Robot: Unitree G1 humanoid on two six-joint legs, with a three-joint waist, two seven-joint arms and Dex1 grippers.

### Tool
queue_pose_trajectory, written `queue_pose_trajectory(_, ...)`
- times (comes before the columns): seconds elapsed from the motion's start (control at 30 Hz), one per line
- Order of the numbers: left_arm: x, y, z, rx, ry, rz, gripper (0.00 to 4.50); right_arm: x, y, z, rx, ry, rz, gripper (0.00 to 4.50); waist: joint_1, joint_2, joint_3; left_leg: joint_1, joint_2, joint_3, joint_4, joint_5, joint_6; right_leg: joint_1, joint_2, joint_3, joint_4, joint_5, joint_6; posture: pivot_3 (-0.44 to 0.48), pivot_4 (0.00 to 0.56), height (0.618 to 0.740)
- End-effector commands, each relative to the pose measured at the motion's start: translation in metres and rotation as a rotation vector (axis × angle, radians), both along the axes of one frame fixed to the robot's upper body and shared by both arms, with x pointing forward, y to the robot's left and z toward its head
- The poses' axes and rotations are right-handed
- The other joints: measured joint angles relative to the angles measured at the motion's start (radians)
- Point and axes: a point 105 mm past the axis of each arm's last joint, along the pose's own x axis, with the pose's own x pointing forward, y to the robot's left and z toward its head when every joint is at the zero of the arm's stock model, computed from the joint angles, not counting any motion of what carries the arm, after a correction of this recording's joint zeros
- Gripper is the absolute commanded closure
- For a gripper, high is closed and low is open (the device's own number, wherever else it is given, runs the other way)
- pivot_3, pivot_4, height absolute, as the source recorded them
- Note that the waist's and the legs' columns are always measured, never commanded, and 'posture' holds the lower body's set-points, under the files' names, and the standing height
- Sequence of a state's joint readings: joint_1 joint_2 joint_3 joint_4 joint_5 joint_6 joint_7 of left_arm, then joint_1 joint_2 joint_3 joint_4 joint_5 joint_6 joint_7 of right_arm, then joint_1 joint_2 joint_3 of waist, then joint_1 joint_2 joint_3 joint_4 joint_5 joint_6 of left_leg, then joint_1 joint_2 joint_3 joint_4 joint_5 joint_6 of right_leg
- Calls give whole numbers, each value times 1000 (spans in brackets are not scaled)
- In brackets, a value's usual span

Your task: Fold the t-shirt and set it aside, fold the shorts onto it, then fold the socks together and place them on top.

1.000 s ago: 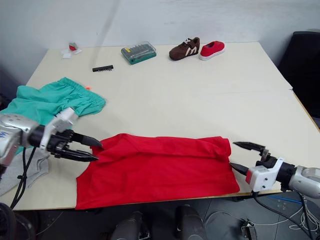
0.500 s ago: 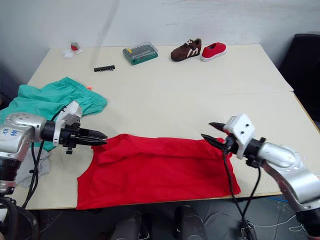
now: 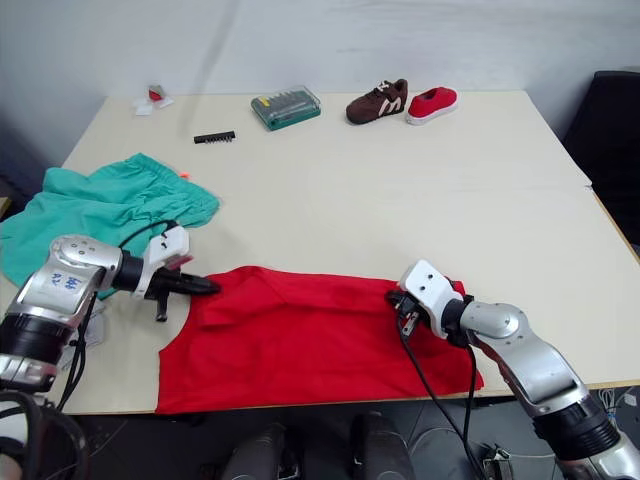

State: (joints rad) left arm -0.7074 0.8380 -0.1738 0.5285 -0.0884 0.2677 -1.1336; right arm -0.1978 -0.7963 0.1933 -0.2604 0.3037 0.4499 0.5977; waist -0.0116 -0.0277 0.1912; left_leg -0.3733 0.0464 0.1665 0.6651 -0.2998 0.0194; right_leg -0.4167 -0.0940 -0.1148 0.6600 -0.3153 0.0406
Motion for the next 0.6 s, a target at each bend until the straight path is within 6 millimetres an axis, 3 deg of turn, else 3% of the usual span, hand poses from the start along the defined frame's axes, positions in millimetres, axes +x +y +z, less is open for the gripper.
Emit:
queue_pose_trajectory(0.03,17,25,5,24,-84,135,4500,1,-23,-4,-55,-1,-75,4479,6,-1,-1,0,0,0,0,0,0,0,0,0,0,0,0,0,150,740)
queue_pose_trajectory(0.17,28,33,17,-54,-137,216,4500,-1,-27,-3,-43,-9,-94,4479,8,-2,-1,0,0,0,0,-1,1,0,0,-1,-1,0,0,0,150,740)
queue_pose_trajectory(0.3,19,12,38,-263,-96,123,4500,-2,-21,7,24,-40,-84,4479,7,-2,-1,-1,0,0,0,-1,1,0,0,-2,-1,0,0,0,150,740)
queue_pose_trajectory(0.43,-25,-27,61,-465,113,-135,4500,2,-12,17,69,-71,-72,4479,6,-2,-1,-2,0,0,1,-1,0,0,0,-2,-1,0,1,0,150,740)
queue_pose_trajectory(0.5,-43,-35,51,-399,189,-202,4500,3,-10,16,61,-71,-64,4479,-4,-2,-1,-2,0,1,1,-1,0,-1,0,-2,-1,0,1,0,150,740)
queue_pose_trajectory(0.6,-49,-37,32,-294,224,-197,4500,4,-8,15,54,-64,-56,4479,-13,-2,-1,-1,0,1,0,0,-1,0,0,-1,-1,-1,0,0,150,740)
